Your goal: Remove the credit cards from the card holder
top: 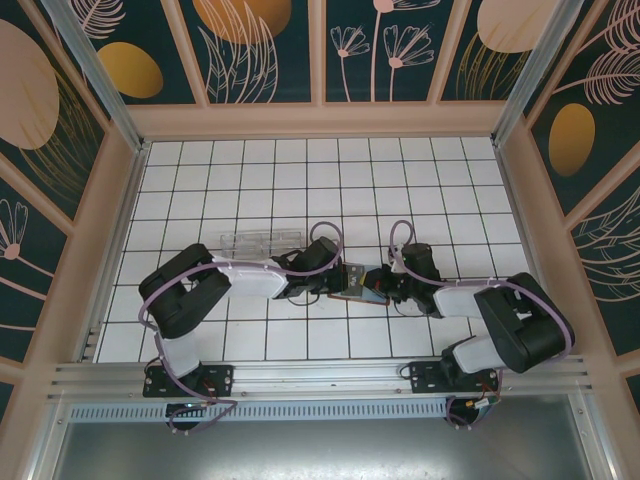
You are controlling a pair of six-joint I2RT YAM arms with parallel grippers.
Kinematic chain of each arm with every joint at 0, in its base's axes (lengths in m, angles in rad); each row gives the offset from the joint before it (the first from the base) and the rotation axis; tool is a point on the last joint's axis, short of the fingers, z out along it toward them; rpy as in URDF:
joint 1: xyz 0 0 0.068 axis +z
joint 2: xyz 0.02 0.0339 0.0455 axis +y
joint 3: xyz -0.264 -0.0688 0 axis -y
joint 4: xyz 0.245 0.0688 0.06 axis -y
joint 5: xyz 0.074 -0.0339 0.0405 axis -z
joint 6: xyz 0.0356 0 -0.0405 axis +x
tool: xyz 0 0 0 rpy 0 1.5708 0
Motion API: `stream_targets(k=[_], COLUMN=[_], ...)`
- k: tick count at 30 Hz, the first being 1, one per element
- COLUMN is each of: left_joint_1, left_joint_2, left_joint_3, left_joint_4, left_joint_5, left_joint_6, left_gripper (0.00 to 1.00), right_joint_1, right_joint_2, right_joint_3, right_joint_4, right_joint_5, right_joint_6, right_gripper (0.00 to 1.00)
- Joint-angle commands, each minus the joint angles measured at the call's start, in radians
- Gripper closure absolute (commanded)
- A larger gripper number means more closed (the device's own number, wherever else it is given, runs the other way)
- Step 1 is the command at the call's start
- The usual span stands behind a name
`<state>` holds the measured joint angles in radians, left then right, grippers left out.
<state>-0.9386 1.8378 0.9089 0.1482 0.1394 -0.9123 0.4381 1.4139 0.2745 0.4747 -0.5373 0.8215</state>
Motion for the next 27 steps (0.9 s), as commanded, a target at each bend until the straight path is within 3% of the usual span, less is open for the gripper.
stream_targets(k=[1,10,17,19,27], left_joint_1=[0.010,0.026,0.028,0.028,0.028], left_joint_2=[0.021,0.014,0.012,0.012,0.013], left_joint_3=[-0.003,-0.045,-0.052,-0.053,-0.045], left_joint_4=[-0.058,-0.071,-0.062,-0.055,-0.041], left_joint_5=[-0.024,-0.043,-0.036,-0.028,-0.006], left_joint_6=[-0.020,-0.056,-0.059,-0.057,-0.045], left_gripper=[1.00,1.00,1.00,1.00,1.00], right_joint_1=[-0.014,-0.075,-0.090,-0.091,-0.091], right_joint_2=[0.029,0.024,-0.020,-0.021,-0.001], right_joint_3=[-0.043,-0.122,-0.137,-0.135,-0.123], right_joint_4=[0.041,0.145,0.112,0.109,0.133], right_joint_5=[-0.010,-0.064,-0.062,-0.061,-0.078], right_joint_6=[-0.007,0.004,-0.012,-0.013,-0.008], right_gripper=[1.00,1.00,1.00,0.91,0.87])
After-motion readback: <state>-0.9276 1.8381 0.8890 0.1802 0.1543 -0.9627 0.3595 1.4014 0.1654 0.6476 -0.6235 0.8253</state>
